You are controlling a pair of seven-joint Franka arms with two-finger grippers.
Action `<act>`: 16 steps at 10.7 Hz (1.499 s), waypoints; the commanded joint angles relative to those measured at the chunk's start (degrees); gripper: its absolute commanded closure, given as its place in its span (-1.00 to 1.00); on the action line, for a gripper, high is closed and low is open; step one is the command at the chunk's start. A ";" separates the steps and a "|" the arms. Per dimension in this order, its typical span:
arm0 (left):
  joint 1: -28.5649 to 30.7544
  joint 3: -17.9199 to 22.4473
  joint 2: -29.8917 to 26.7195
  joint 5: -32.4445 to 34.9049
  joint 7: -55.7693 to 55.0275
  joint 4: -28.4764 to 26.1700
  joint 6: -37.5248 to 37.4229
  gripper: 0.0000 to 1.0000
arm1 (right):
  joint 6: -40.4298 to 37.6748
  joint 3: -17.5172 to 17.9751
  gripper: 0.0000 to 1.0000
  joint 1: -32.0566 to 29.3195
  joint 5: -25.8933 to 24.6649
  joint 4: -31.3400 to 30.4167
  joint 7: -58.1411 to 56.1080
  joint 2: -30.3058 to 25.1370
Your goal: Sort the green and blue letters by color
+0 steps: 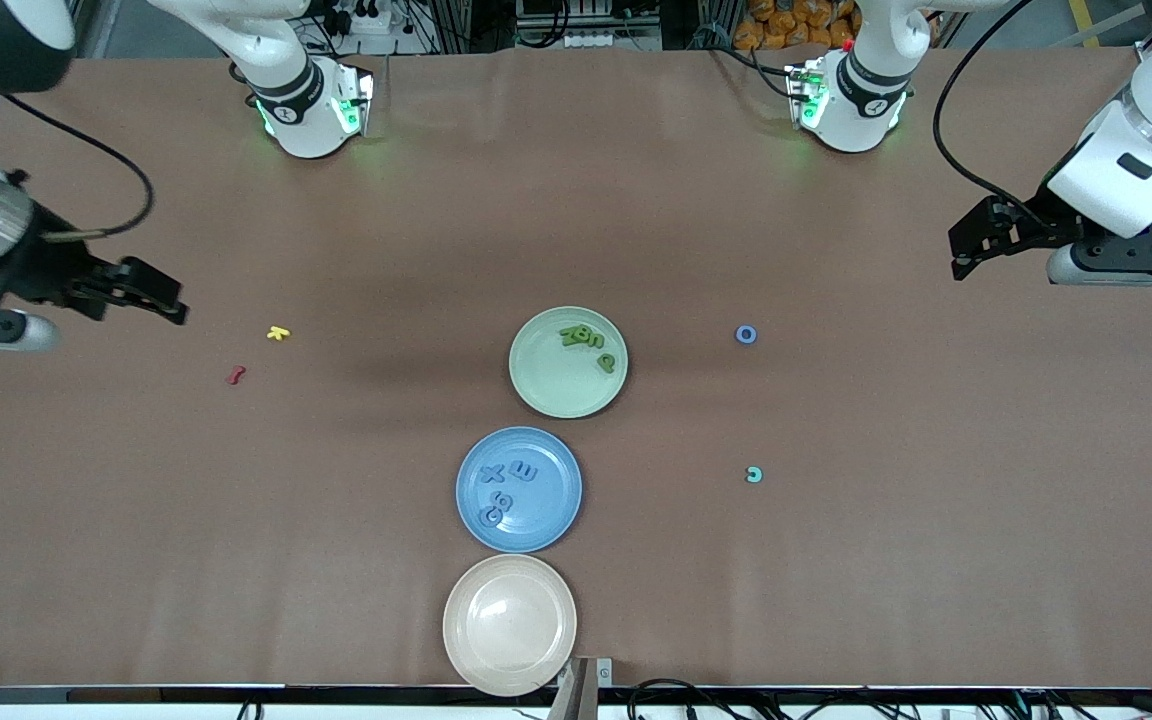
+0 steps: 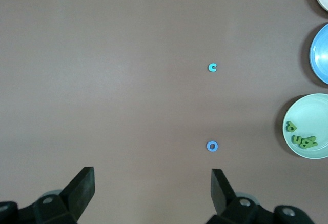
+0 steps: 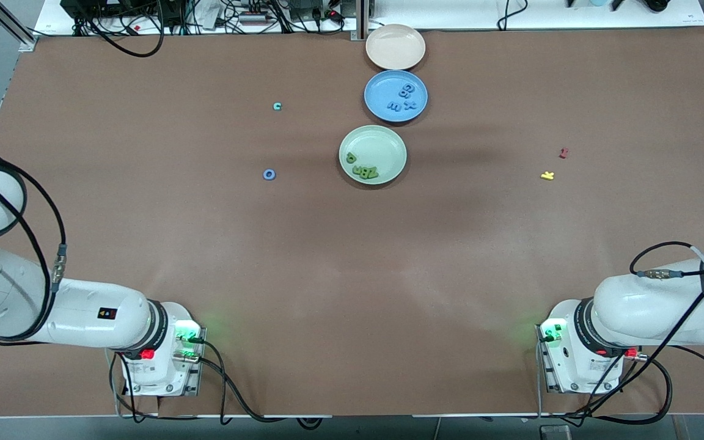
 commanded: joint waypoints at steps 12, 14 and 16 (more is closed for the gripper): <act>0.32 -0.05 -0.28 -0.71 0.92 0.38 0.12 -1.00 | -0.65 -6.72 -1.00 -3.27 -2.40 -2.04 -11.66 -4.94; 0.32 -0.05 -0.28 -0.80 0.83 0.47 0.20 -1.00 | 1.09 -6.19 -1.00 -2.92 -2.40 -3.78 -11.66 -4.85; 0.41 -0.05 -0.37 -1.32 0.92 0.47 0.20 -1.00 | 3.81 -3.64 -1.00 -3.00 -2.49 -7.38 -11.66 -6.16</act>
